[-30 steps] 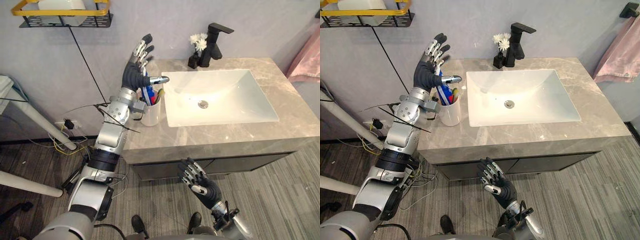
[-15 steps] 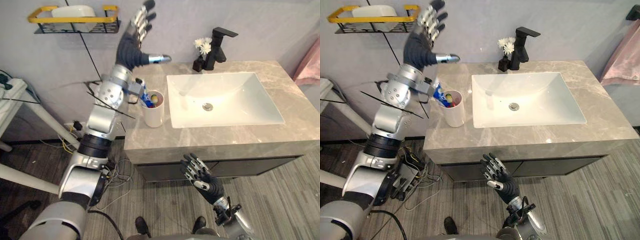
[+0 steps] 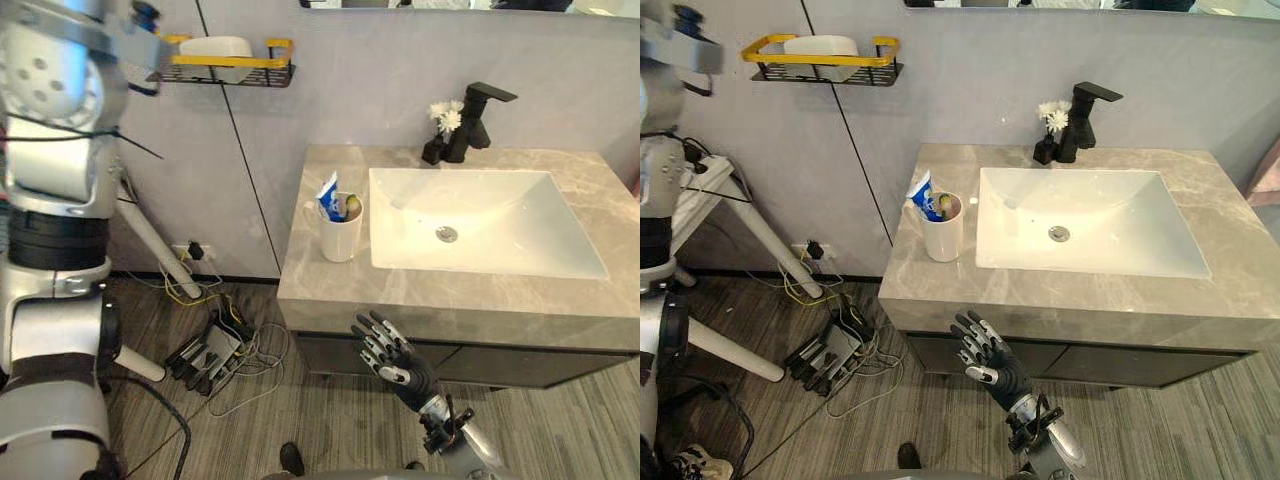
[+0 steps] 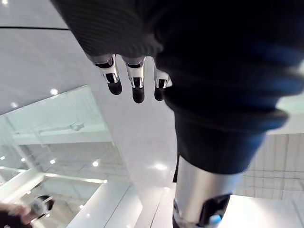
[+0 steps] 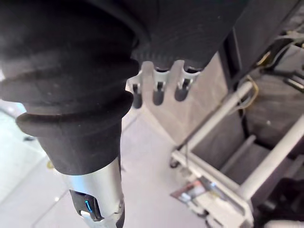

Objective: Organize washtable

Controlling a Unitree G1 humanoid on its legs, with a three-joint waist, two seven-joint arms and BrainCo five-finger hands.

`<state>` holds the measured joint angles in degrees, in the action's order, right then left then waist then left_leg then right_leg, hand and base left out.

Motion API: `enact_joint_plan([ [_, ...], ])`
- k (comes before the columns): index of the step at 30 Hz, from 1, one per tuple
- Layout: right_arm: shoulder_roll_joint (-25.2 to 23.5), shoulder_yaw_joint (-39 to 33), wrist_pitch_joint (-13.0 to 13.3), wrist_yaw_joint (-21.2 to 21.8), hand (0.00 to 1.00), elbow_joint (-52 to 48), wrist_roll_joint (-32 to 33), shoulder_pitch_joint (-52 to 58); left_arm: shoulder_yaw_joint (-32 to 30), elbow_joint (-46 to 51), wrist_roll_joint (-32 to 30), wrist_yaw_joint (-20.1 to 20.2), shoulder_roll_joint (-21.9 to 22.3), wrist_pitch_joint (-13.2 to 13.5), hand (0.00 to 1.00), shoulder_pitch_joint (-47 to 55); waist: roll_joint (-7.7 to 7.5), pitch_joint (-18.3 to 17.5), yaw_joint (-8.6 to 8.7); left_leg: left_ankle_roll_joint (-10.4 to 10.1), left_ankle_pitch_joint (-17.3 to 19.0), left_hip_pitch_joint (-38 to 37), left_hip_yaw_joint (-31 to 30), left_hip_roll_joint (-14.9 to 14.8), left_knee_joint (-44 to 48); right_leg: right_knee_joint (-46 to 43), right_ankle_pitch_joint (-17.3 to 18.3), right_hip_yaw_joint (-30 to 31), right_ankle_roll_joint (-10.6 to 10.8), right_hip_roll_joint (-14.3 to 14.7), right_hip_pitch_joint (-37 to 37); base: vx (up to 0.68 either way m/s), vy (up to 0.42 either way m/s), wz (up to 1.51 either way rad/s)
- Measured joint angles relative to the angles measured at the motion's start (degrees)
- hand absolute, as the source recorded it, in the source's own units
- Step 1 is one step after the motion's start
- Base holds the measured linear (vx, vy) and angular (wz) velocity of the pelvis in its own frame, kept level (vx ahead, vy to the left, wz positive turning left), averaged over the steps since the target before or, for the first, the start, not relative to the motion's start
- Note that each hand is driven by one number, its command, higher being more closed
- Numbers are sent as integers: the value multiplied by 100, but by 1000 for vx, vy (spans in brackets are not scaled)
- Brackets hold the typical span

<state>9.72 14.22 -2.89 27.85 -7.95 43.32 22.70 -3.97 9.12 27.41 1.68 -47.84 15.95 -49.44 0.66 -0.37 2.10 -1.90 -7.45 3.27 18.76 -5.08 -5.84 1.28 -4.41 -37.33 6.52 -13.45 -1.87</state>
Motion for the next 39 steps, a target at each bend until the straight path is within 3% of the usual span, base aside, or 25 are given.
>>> enact_joint_plan([
  [3, -48, -32, 0, 0, 0, 56, -4, 82, -320, 965, 241, 426, 170, -66, 100, 1808, -6, -35, -30, 0, 0, -18, -27, 2, -1, 5, 8, -24, -8, 0, -37, -4, -1, 4],
  [7, -250, -209, 3, -6, 0, 102, -30, 249, -199, 1827, 333, 961, 1149, -485, 100, 4145, -20, -36, -36, -1, 4, -71, -38, 7, -3, 11, 16, -40, -5, -7, -93, -3, 1, 1],
  [8, -319, -244, 9, -10, 0, 107, -73, 328, 182, 1969, 331, 1092, 1572, -565, 100, 4878, -25, -35, -41, -3, 8, -73, -41, 9, -3, 10, 18, -43, -4, -11, -93, 0, 0, 0],
  [11, -361, -242, 10, -11, 0, 201, -82, 379, 1162, 1959, 342, 1341, 2288, -833, 100, 5807, -34, -28, -29, -32, 29, -90, -32, 12, -5, 2, 37, -50, 9, -21, -89, -48, 8, 2],
  [14, -363, -226, 7, -24, 0, 237, -122, 411, 1989, 1832, 342, 1560, 2742, -1075, 100, 6274, -28, 10, 3, -29, 32, -105, 28, 2, -5, 0, 75, -27, 64, -22, -82, -49, 5, -2],
  [16, -343, -203, 6, -25, 0, 238, -121, 416, 2494, 1439, 338, 1669, 3026, -1202, 100, 6335, -4, 41, 13, -15, 41, -109, 60, -3, -6, 2, 77, -9, 67, -19, -61, -52, 6, -6],
  [19, -309, -185, 6, -27, 0, 237, -121, 421, 2684, 1038, 329, 1712, 3264, -1304, 100, 6333, 4, 88, 20, -14, 41, -99, 158, -19, -6, 4, 77, 104, 67, -9, 17, -19, 0, -17],
  [28, -294, -220, 3, -64, 0, 234, -122, 472, 2682, 522, -284, 1684, 3429, -1338, 100, 5584, -74, 287, 43, -35, 31, -53, 284, -49, -4, 12, 47, 283, 37, 23, 163, 33, -9, -9],
  [33, -242, -256, -4, -63, 0, 233, -121, 392, 2495, 242, -846, 1543, 3436, -1320, 100, 4630, -52, 321, 50, -24, 24, -55, 448, -75, 27, 51, -70, 457, 20, 66, 225, 82, -11, -18],
  [39, -240, -295, -13, -58, 0, 232, -123, 334, 2144, 15, -1302, 1392, 3380, -1267, 100, 3716, -66, 475, 188, -47, 47, -64, 514, -89, 27, 58, -72, 509, 17, 80, 253, 19, -1, -5],
])
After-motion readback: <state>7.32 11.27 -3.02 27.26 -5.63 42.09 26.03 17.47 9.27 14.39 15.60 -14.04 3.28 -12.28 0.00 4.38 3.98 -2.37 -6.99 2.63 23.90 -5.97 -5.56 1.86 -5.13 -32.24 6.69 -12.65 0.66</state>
